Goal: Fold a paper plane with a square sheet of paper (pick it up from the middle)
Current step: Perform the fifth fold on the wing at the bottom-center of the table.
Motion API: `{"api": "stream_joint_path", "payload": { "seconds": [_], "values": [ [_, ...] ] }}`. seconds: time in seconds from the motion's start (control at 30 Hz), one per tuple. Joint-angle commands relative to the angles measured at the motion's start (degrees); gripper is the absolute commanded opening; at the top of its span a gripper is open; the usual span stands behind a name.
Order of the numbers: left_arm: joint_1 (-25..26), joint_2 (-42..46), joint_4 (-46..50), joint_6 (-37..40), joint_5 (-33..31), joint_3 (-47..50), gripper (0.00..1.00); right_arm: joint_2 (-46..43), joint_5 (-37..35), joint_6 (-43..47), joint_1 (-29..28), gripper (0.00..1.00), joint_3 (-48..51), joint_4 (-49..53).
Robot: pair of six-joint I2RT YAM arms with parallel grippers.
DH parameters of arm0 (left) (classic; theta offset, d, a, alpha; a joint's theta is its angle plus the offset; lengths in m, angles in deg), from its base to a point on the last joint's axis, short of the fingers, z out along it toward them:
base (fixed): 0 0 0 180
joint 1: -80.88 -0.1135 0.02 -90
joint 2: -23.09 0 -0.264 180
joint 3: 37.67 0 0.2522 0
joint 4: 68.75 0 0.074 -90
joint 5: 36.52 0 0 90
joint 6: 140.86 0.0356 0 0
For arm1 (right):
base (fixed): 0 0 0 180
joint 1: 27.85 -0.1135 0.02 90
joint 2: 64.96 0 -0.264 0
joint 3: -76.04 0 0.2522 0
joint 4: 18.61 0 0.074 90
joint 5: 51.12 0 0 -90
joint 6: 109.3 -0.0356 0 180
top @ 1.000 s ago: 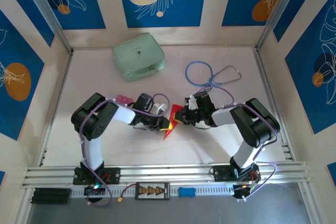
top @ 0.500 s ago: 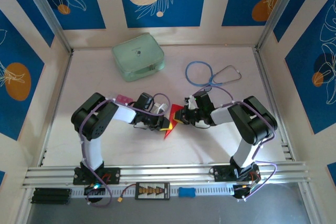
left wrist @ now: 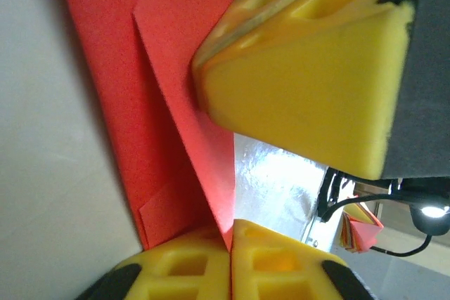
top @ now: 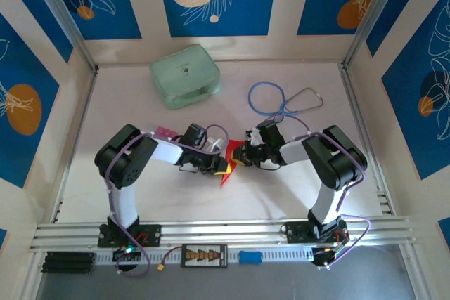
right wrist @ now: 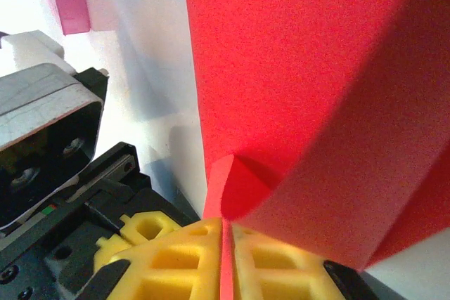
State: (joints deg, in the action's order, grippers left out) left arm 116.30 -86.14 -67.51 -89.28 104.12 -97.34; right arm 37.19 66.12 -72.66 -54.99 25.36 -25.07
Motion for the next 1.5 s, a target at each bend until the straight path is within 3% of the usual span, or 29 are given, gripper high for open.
{"api": "stream_joint_path", "payload": {
  "seconds": [0.0, 0.17, 0.33, 0.47, 0.53, 0.6, 0.77, 0.87, 0.93, 1.0, 1.3, 1.47],
  "values": [
    [0.0, 0.1, 9.2, 2.3, -6.6, 2.2, 0.14, 2.4, -3.3, 1.3, 0.3, 0.13, -0.3, 6.7],
    [1.0, 1.5, 9.4, 2.4, -3.7, 2.5, 0.13, 2.7, -4.0, 1.4, 0.3, 0.13, -0.6, 8.2],
    [1.7, 2.1, 12.6, 3.9, -4.2, 1.9, 0.00, 2.8, -4.7, 1.7, 0.2, 0.13, -1.0, 9.7],
    [2.1, 2.4, 16.1, 5.5, -5.1, 1.0, 0.00, 3.0, -5.3, 1.6, 0.0, 0.13, -1.1, 10.5],
    [2.6, 2.9, 18.2, 6.4, -5.9, 0.6, 0.08, 3.1, -5.7, 1.5, -0.1, 0.13, -1.3, 10.7],
    [2.9, 3.4, 19.4, 7.1, -6.4, 0.5, 0.09, 3.1, -6.1, 1.4, -0.2, 0.13, -1.4, 11.1],
    [3.6, 4.1, 19.9, 7.5, -6.1, 0.9, 0.01, 3.2, -7.1, 1.4, -0.5, 0.13, -1.6, 12.1],
    [3.6, 4.3, 21.0, 8.0, -6.7, 1.0, 0.10, 3.2, -7.7, 1.3, -0.6, 0.13, -1.5, 12.5],
    [3.7, 4.5, 21.6, 8.3, -7.1, 1.1, 0.08, 3.1, -7.9, 1.3, -0.8, 0.13, -1.5, 12.6],
    [3.7, 4.9, 22.4, 8.6, -7.6, 1.1, 0.00, 3.2, -8.1, 1.2, -0.8, 0.13, -1.5, 12.7],
    [3.7, 5.9, 23.1, 8.7, -8.2, 2.2, 0.06, 3.6, -8.8, 0.8, -0.9, 0.12, -1.4, 13.0],
    [3.7, 6.2, 22.9, 8.9, -8.5, 2.4, 0.00, 3.6, -9.1, 0.6, -1.2, 0.12, -1.4, 13.2]
  ]
}}
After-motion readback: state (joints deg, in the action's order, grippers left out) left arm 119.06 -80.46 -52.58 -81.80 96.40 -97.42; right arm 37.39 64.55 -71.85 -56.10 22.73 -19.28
